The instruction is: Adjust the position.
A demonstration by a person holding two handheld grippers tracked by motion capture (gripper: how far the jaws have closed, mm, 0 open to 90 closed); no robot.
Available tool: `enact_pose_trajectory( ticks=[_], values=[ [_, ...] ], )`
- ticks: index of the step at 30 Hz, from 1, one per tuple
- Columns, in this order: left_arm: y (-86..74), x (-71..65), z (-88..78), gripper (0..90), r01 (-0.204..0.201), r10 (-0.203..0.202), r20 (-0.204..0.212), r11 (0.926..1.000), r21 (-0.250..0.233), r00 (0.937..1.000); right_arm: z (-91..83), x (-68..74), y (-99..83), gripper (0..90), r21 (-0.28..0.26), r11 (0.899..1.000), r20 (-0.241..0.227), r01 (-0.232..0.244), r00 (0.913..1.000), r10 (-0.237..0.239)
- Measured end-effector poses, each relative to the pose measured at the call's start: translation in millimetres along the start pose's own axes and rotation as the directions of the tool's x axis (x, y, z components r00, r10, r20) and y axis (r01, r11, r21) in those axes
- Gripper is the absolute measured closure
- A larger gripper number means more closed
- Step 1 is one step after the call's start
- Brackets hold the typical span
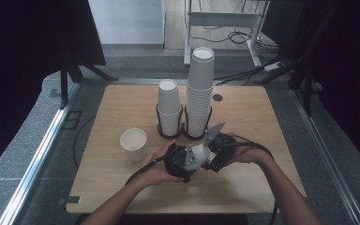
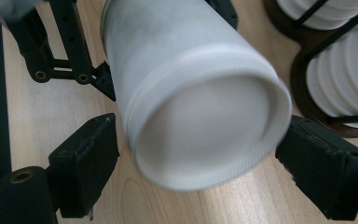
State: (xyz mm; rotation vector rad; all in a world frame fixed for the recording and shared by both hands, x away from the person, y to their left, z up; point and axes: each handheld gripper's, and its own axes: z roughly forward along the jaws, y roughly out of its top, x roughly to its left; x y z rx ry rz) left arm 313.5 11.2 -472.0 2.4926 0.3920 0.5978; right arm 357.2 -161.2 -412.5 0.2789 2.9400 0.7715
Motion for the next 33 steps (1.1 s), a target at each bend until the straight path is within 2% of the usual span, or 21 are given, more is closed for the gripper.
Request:
enact_pose_trajectory(
  ticks=[2, 5, 6, 8, 9, 10, 14, 23, 25, 26, 30, 33],
  values=[
    [1.8, -2.1, 0.7, 12.5, -0.007, 0.007, -0.002, 1.0, -0.003, 1.0, 2.6, -0.1, 3.0, 13.9, 0.016, 1.0, -0.018, 0.007, 0.9998, -0.007],
    [4.9, -2.8, -0.8, 12.5, -0.043, 0.043, -0.001, 0.999, 0.01, 0.9991, 8.0, -0.6, 6.1, 13.9, 0.034, 0.999, -0.042, 0.021, 0.9989, -0.02],
    [5.3, -4.6, -0.2, 12.5, -0.031, 0.031, 0.0, 0.9995, -0.006, 0.9995, 9.5, -0.7, 6.9, 13.9, 0.039, 0.999, -0.048, 0.022, 0.9986, -0.02],
    [6.5, -4.1, -1.2, 12.5, -0.061, 0.061, -0.001, 0.9981, 0.007, 0.9981, 12.3, -0.7, 8.6, 14.8, 0.05, 0.998, -0.061, 0.026, 0.9979, -0.023],
    [6.5, -5.9, -0.1, 12.6, -0.042, 0.042, -0.005, 0.9991, -0.008, 0.9991, 13.6, -0.8, 9.3, 15.9, 0.052, 0.998, -0.071, 0.027, 0.9972, -0.024],
    [6.7, -4.7, -0.9, 12.5, -0.061, 0.061, -0.008, 0.9981, 0.008, 0.9981, 15.0, -0.8, 9.9, 17.9, 0.052, 0.998, -0.082, 0.027, 0.9964, -0.022],
    [5.7, -5.2, 0.1, 12.5, -0.066, 0.066, -0.001, 0.9977, 0.015, 0.9978, 17.4, -2.0, 10.0, 20.3, 0.061, 0.998, -0.105, 0.029, 0.9942, -0.022],
    [6.1, -7.8, 3.8, 9.2, -0.053, 0.053, 0.009, 0.9984, 0.018, 0.9986, 19.0, -2.3, 7.1, 22.3, 0.062, 0.998, -0.123, 0.024, 0.9922, -0.016],
    [7.1, -8.7, 4.5, 6.8, -0.035, 0.035, 0.021, 0.9994, 0.007, 0.9992, 19.0, -2.2, 6.2, 22.4, 0.063, 0.998, -0.129, 0.026, 0.9915, -0.018],
    [7.8, -8.1, 4.1, 4.8, -0.046, 0.045, 0.025, 0.9988, 0.019, 0.9987, 19.4, -2.1, 5.7, 22.5, 0.057, 0.998, -0.128, 0.029, 0.9915, -0.021],
    [9.2, -8.2, 3.3, 0.0, -0.04, 0.039, 0.021, 0.999, 0.022, 0.999, 19.4, -3.3, 2.9, 22.5, 0.048, 0.999, -0.128, 0.025, 0.9916, -0.018],
    [7.7, -8.9, 0.6, 0.0, -0.021, 0.021, 0.017, 0.9998, -0.001, 0.9996, 18.9, -4.2, -1.2, 22.5, 0.041, 0.999, -0.133, 0.02, 0.991, -0.014]
  ],
)
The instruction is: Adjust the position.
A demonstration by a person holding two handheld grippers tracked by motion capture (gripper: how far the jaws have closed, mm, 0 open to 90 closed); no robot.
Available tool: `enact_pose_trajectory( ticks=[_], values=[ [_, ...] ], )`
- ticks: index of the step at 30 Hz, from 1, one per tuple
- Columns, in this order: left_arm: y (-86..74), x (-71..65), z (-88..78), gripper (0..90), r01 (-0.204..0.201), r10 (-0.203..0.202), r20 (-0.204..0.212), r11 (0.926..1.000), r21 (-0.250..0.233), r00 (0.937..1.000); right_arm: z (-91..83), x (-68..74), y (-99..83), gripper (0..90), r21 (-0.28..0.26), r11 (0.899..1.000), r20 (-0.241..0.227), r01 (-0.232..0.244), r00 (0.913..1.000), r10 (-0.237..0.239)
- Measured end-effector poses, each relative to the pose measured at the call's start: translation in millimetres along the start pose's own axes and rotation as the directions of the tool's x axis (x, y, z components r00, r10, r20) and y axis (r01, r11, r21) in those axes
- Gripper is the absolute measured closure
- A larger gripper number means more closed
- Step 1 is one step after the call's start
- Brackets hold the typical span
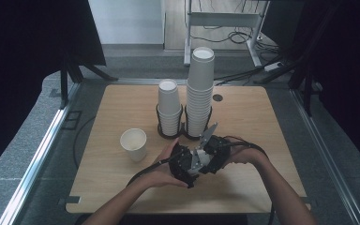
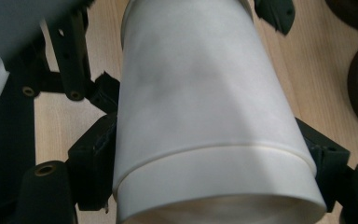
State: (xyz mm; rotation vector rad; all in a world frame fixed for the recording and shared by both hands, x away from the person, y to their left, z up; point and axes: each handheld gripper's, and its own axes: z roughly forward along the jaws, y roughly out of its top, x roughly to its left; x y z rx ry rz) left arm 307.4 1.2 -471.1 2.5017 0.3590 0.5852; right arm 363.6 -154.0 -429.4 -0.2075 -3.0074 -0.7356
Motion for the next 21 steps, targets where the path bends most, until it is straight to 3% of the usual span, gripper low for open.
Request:
enact_pose_trajectory(
  ticks=[11, 16, 21],
  values=[
    [-4.9, -2.2, -22.2, 0.0, 0.009, -0.011, -0.025, 0.9969, -0.079, 0.9996, -1.5, -4.5, -15.7, 22.5, -0.025, 0.999, 0.03, -0.033, 0.999, 0.034],
    [-13.7, 1.3, -35.2, 0.0, 0.063, -0.066, -0.022, 0.99, -0.126, 0.9975, -4.1, -7.5, -22.6, 22.4, -0.071, 0.996, 0.061, -0.056, 0.9963, 0.061],
    [-26.6, 5.2, -39.0, 0.0, 0.158, -0.16, 0.002, 0.9746, -0.159, 0.9871, -9.6, -8.4, -28.7, 22.3, -0.169, 0.981, 0.1, -0.093, 0.9888, 0.111]
  ],
)
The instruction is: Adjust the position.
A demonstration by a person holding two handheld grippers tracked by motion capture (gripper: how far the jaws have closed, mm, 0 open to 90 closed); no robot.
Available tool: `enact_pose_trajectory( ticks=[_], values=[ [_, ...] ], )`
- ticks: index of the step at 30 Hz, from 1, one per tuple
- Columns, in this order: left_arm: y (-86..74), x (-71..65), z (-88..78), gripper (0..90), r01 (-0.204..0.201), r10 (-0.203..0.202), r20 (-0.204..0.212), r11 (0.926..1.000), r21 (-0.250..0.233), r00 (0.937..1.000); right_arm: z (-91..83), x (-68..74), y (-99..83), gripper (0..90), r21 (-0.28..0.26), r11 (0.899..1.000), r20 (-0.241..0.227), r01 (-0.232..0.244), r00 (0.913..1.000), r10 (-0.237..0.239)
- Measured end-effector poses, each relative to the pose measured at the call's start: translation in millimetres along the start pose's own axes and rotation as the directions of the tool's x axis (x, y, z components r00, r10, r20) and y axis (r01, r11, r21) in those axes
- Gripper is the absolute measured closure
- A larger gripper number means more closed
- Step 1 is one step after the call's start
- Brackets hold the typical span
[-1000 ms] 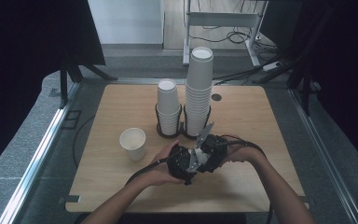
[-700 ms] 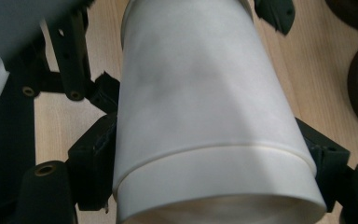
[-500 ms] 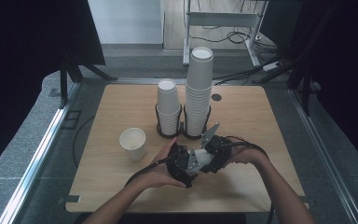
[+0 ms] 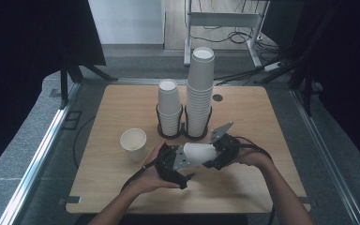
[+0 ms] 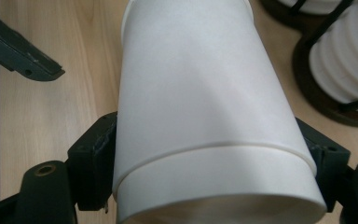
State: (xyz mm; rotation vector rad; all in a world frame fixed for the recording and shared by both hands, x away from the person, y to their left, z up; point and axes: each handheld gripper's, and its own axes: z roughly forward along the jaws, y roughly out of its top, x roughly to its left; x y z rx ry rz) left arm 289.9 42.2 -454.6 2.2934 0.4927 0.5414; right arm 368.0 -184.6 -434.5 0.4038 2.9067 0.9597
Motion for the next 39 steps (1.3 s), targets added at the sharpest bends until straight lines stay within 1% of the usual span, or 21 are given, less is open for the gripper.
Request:
enact_pose_trajectory(
  ticks=[4, 7, 10, 13, 16, 18, 19, 20, 23, 26, 28, 30, 32, 35, 36, 38, 39],
  values=[
    [-8.2, 3.8, -1.2, 0.1, 0.048, -0.048, 0.009, 0.9988, -0.009, 0.9988, -0.7, 0.5, -3.2, 22.1, -0.074, 0.997, 0.019, -0.03, 0.9993, 0.032],
    [-12.5, 5.8, -1.7, 0.3, 0.083, -0.082, 0.023, 0.9963, -0.022, 0.9963, -0.2, 0.8, -3.7, 22.1, -0.126, 0.991, 0.038, -0.038, 0.9983, 0.043],
    [-16.0, 7.2, -2.3, 0.7, 0.114, -0.113, 0.038, 0.9929, -0.032, 0.9929, -0.6, 2.2, -1.9, 22.0, -0.176, 0.983, 0.054, -0.053, 0.9966, 0.063],
    [-19.7, 8.7, -1.4, 1.0, 0.147, -0.145, 0.044, 0.9884, -0.039, 0.9884, -1.6, 3.0, -0.8, 22.0, -0.232, 0.971, 0.057, -0.061, 0.9954, 0.076],
    [-22.1, 10.4, 0.2, 1.9, 0.165, -0.164, 0.031, 0.9861, -0.021, 0.986, -2.4, 5.1, -0.1, 22.0, -0.276, 0.959, 0.065, -0.066, 0.994, 0.087],
    [-23.4, 11.5, 0.1, 2.8, 0.185, -0.185, 0.032, 0.9823, -0.026, 0.9823, -2.6, 7.5, -0.5, 22.1, -0.314, 0.947, 0.071, -0.068, 0.9929, 0.095],
    [-23.8, 11.9, -0.1, 3.1, 0.193, -0.192, 0.034, 0.9809, -0.025, 0.9808, -2.3, 8.6, -1.7, 22.0, -0.34, 0.937, 0.07, -0.078, 0.9917, 0.108],
    [-24.2, 11.9, -0.4, 3.1, 0.196, -0.195, 0.032, 0.9802, -0.027, 0.9802, -1.4, 9.6, -2.9, 22.0, -0.353, 0.931, 0.057, -0.091, 0.9914, 0.118],
    [-25.5, 11.3, -0.3, 3.4, 0.205, -0.204, 0.036, 0.9783, -0.028, 0.9782, 2.2, 15.7, -4.4, 22.1, -0.372, 0.925, 0.083, -0.08, 0.9894, 0.119],
    [-26.0, 10.3, 0.2, 3.7, 0.217, -0.216, 0.033, 0.9757, -0.029, 0.9758, 2.1, 20.0, -3.1, 22.1, -0.415, 0.906, 0.094, -0.082, 0.9867, 0.133],
    [-26.4, 10.7, -0.3, 3.8, 0.225, -0.224, 0.036, 0.9738, -0.032, 0.9739, 1.7, 21.9, -2.6, 22.1, -0.437, 0.895, 0.088, -0.092, 0.9857, 0.144],
    [-27.0, 11.6, -0.7, 4.1, 0.237, -0.235, 0.04, 0.9711, -0.031, 0.9711, 1.7, 23.7, -2.9, 22.0, -0.457, 0.885, 0.091, -0.094, 0.9842, 0.152],
    [-27.9, 12.5, -0.7, 4.3, 0.245, -0.244, 0.04, 0.9691, -0.03, 0.969, 2.9, 25.1, -5.1, 22.1, -0.483, 0.87, 0.096, -0.099, 0.9816, 0.165],
    [-29.1, 12.6, 0.2, 4.9, 0.254, -0.253, 0.035, 0.9668, -0.029, 0.9669, 6.5, 26.3, -11.7, 22.0, -0.504, 0.855, 0.089, -0.121, 0.9776, 0.191],
    [-29.4, 12.3, 0.5, 4.9, 0.257, -0.256, 0.033, 0.9658, -0.032, 0.9661, 7.6, 27.5, -13.8, 22.1, -0.516, 0.848, 0.096, -0.122, 0.9755, 0.198],
    [-29.7, 12.1, 1.2, 5.1, 0.259, -0.258, 0.036, 0.9655, -0.029, 0.9655, 8.4, 29.1, -17.7, 22.0, -0.542, 0.831, 0.094, -0.127, 0.9732, 0.21],
    [-29.9, 11.8, 1.7, 5.1, 0.259, -0.258, 0.037, 0.9654, -0.028, 0.9653, 9.0, 29.8, -19.3, 22.0, -0.551, 0.824, 0.094, -0.131, 0.9718, 0.217]
  ],
)
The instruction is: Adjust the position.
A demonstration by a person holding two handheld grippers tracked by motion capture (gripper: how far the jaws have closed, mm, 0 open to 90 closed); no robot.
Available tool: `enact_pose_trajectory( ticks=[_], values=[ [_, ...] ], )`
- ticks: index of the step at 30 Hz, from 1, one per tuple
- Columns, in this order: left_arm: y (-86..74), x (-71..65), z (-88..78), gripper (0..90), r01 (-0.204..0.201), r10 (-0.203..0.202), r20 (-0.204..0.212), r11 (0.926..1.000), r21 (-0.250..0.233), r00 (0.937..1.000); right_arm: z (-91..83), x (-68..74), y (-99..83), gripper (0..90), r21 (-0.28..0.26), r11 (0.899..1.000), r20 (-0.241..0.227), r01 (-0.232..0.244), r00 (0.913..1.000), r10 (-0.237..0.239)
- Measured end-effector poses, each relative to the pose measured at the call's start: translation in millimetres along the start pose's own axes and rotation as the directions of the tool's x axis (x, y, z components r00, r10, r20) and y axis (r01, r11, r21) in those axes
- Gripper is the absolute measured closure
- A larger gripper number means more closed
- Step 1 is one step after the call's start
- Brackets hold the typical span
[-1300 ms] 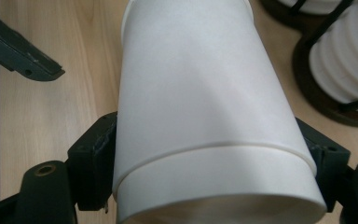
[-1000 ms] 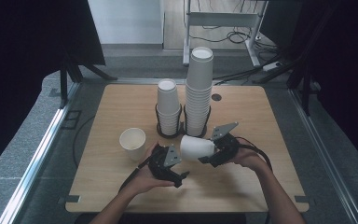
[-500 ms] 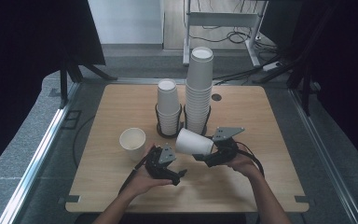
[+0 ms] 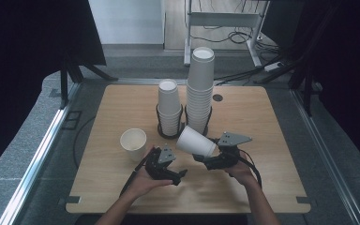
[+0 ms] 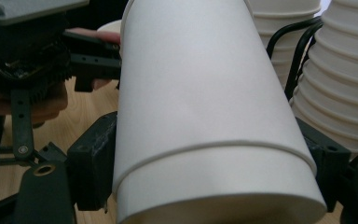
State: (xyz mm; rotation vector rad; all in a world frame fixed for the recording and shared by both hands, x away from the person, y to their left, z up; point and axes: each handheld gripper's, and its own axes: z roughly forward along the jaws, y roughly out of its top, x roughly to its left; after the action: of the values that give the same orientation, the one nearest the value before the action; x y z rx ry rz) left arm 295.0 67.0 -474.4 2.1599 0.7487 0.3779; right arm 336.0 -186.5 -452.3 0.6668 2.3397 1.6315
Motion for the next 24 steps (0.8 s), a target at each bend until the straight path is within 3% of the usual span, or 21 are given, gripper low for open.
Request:
enact_pose_trajectory(
  ticks=[14, 17, 24],
  values=[
    [-1.6, -0.1, 4.1, 5.3, 0.027, -0.027, 0.014, 0.9996, 0.002, 0.9995, -5.2, 2.1, -16.8, 22.1, -0.116, 0.992, 0.013, -0.053, 0.9984, 0.055],
    [-2.9, -0.5, 4.8, 6.2, 0.047, -0.047, -0.001, 0.9986, -0.023, 0.9989, -5.4, 2.5, -20.1, 22.0, -0.124, 0.991, 0.018, -0.055, 0.9982, 0.058],
    [-4.6, -0.3, 5.7, 6.4, 0.07, -0.07, 0.003, 0.997, -0.033, 0.9976, -9.8, 1.3, -26.8, 22.0, -0.184, 0.978, 0.012, -0.098, 0.9947, 0.102]
  ],
)
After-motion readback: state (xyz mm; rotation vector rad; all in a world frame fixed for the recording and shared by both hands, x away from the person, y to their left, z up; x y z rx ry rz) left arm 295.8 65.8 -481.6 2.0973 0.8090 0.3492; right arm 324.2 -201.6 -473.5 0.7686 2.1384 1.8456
